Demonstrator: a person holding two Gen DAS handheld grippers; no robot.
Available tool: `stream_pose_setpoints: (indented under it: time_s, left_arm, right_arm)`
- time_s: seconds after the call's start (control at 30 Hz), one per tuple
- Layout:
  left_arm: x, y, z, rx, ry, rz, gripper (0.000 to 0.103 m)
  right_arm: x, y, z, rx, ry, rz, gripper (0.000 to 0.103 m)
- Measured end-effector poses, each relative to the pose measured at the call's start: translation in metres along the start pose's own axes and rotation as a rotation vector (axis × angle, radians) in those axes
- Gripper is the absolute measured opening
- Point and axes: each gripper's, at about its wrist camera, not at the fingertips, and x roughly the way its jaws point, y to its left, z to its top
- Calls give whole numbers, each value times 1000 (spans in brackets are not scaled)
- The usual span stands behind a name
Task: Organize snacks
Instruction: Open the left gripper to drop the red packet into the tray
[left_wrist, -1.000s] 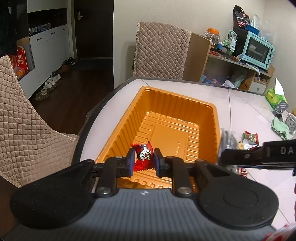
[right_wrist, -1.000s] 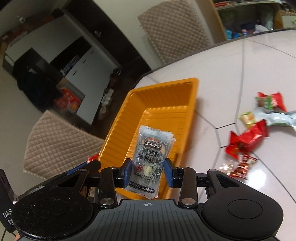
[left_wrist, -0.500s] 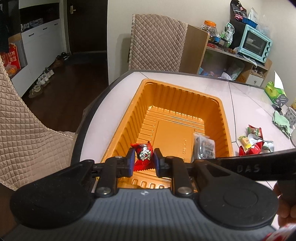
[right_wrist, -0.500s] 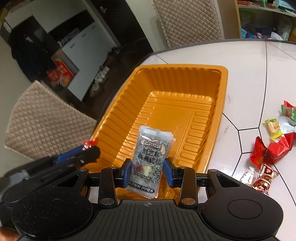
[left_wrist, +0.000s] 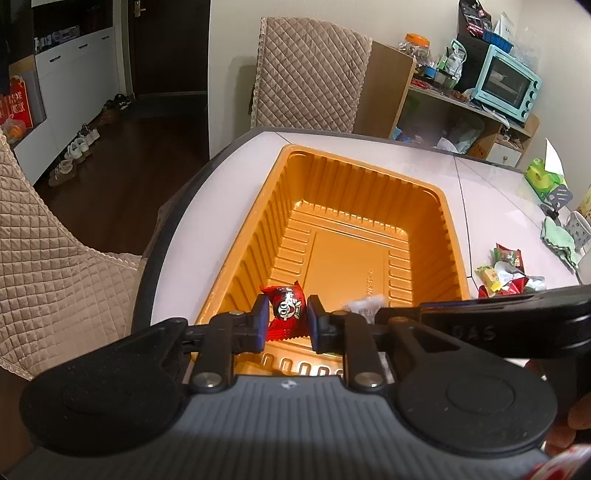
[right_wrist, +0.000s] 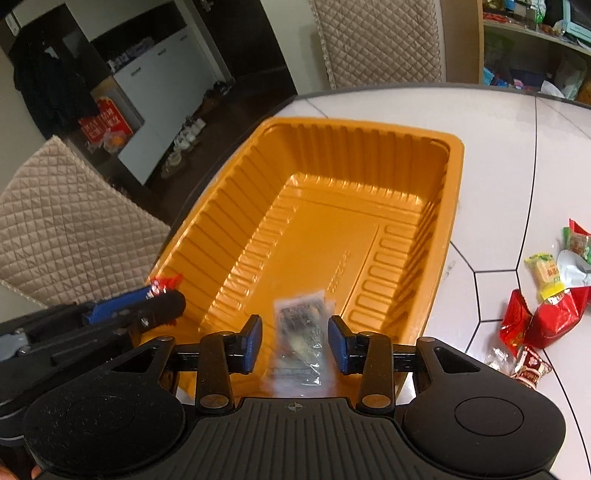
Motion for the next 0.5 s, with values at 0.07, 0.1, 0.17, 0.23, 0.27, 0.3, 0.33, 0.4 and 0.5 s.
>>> stream_pose_setpoints:
  time_s: [0.07, 0.1, 0.17, 0.23, 0.27, 0.3, 0.33, 0.4, 0.5]
  left_arm:
    - [0, 0, 0, 4, 1, -4, 20]
    - [0, -1, 0, 6, 2, -4, 20]
    - [1, -1, 0, 9, 7, -7, 20]
    - [3, -2, 1, 10, 12, -9, 20]
    - [3, -2, 1, 12, 13, -11, 20]
    - [4, -3, 1, 15, 14, -13, 20]
    - [5, -4, 2, 19, 15, -13, 21]
    - [6, -5, 3, 25, 17, -14, 23]
    - [9, -5, 3, 29, 24, -13, 28]
  right_arm:
    - [-3, -1, 1, -2, -13, 3, 48]
    - [-5, -1, 1, -6, -14, -1, 48]
    - [-7, -1, 1, -13, -15, -5, 48]
    - [-8, -2, 1, -10, -16, -6, 48]
    - [-9, -3, 1, -7, -15, -6, 48]
    - [-9, -4, 1, -4, -15, -7, 48]
    - [-10, -5, 1, -2, -16, -7, 48]
    - [-11, -6, 1, -1, -18, -8, 48]
    - [-16, -9, 0, 6, -23, -10, 48]
